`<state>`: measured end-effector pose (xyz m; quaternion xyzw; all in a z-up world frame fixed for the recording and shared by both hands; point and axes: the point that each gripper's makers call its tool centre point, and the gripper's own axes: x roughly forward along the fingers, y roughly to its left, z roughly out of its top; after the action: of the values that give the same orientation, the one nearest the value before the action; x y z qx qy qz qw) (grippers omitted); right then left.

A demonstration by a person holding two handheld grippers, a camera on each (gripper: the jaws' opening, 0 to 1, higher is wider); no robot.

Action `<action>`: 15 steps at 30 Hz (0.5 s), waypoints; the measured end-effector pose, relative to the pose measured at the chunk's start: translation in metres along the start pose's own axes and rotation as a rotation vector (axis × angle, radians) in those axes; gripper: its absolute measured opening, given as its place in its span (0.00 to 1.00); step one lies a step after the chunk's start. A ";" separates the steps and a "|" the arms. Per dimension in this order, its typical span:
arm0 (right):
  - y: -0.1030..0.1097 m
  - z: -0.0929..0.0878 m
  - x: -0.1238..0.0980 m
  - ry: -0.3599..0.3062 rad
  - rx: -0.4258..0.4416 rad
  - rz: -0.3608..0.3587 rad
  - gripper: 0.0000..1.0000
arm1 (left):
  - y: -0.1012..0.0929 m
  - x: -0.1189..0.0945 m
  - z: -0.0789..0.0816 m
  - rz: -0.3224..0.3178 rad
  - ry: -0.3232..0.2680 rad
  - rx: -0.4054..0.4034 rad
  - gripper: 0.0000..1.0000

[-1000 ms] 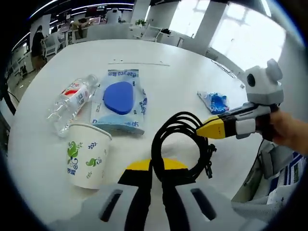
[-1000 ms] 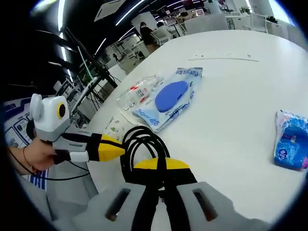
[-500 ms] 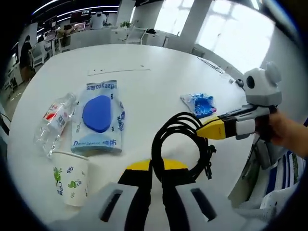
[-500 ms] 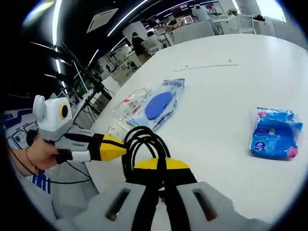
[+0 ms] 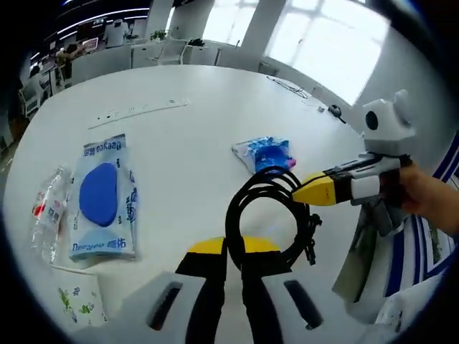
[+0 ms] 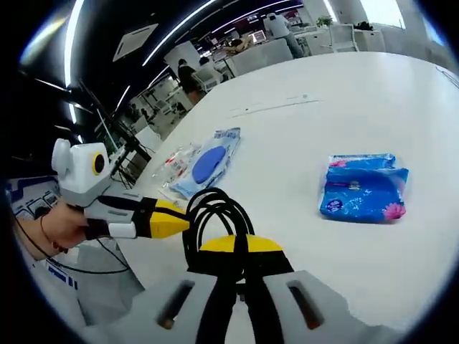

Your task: Arrange the tabletop items into an orderly group along one side of the table until the central work area is clear of visible clutter.

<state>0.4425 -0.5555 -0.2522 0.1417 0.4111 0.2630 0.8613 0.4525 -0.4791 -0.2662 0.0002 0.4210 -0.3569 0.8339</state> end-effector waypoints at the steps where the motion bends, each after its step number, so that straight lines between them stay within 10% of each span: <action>1: -0.004 0.000 -0.003 -0.003 0.007 -0.007 0.00 | -0.003 0.003 0.002 -0.009 0.003 0.005 0.03; 15: -0.043 -0.002 -0.021 0.016 0.036 -0.058 0.00 | -0.032 0.039 0.007 -0.076 0.055 0.024 0.03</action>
<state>0.4444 -0.6032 -0.2602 0.1433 0.4266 0.2316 0.8625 0.4532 -0.5285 -0.2791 0.0042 0.4392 -0.3934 0.8077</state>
